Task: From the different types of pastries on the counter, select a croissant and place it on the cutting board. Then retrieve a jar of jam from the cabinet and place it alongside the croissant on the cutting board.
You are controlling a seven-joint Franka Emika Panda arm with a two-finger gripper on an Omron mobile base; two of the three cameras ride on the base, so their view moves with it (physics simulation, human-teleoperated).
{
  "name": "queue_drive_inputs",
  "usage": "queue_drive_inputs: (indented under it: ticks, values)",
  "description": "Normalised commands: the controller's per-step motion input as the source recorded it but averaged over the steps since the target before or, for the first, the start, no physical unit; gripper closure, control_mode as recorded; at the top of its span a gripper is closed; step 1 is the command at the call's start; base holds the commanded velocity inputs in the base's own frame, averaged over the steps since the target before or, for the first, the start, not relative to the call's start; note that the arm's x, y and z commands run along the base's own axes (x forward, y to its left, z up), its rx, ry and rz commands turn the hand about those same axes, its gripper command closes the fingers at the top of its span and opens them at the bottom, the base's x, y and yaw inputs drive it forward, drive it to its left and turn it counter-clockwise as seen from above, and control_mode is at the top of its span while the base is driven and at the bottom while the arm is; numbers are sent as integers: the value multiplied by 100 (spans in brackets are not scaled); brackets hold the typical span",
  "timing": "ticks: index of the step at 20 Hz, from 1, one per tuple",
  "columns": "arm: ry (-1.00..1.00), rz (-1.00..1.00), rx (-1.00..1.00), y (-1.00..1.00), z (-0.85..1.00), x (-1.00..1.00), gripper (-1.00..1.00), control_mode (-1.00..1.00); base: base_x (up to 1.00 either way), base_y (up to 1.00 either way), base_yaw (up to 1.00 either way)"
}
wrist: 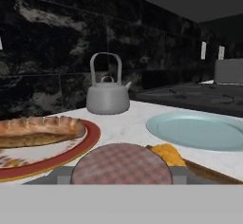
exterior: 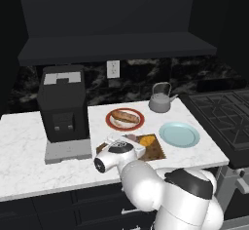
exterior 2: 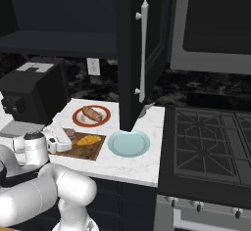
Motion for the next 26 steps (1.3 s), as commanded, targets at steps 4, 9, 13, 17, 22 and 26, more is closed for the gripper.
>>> queue_drive_inputs:
  ticks: [4, 9, 13, 17, 22, 26]
  values:
    - [0, 10, 5, 0, -37, 4, 100, -100, 0, 0, 0]
    - [-1, 9, 10, -1, -20, -3, -100, -100, 0, 0, 0]
    - [-3, 6, 14, 0, 34, -37, -100, -100, 0, 0, 0]
    - [-1, 3, 10, 0, 48, -75, -100, -100, 0, 0, 0]
    - [0, 0, 15, 0, 90, -84, -100, -100, 0, 0, 0]
    - [0, 0, 17, 0, 100, -70, -100, -100, 0, 0, 0]
